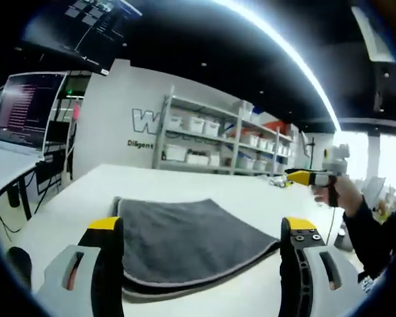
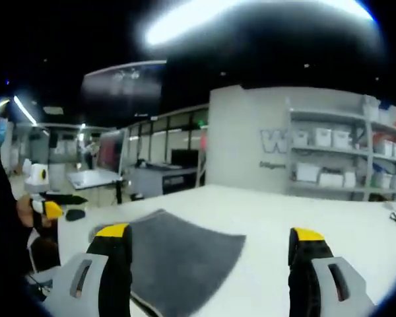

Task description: Open the folded towel by lifting each exposed corner and separating the folded layers until the towel lies flat within the target outline without major curled edges

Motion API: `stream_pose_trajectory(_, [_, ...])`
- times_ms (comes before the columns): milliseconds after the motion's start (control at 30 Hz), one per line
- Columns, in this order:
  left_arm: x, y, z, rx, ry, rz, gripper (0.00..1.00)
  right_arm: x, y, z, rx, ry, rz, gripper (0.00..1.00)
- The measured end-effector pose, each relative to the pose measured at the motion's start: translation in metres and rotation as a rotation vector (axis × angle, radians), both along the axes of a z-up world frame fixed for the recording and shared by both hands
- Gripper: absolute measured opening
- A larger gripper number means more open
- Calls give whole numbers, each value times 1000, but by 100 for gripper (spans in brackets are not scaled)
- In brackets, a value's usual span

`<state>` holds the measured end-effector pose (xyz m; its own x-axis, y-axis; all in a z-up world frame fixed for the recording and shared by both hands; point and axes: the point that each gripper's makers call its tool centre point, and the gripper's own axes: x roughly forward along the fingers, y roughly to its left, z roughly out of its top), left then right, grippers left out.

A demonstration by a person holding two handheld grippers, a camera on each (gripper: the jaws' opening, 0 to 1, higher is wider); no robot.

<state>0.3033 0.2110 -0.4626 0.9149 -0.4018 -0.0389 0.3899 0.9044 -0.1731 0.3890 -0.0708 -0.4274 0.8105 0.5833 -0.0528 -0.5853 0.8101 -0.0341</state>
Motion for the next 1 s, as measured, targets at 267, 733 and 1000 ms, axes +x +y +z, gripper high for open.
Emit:
stream_pose_trajectory(267, [-5, -21, -12, 117, 13, -44, 97, -28, -53, -35, -42, 27, -79, 99])
stream_pose_trajectory(733, [3, 10, -39, 102, 96, 28, 93, -26, -73, -53, -26, 33, -114, 99])
stream_pose_trajectory(1000, [14, 20, -50, 65, 151, 52, 87, -8, -63, -42, -31, 23, -79, 99])
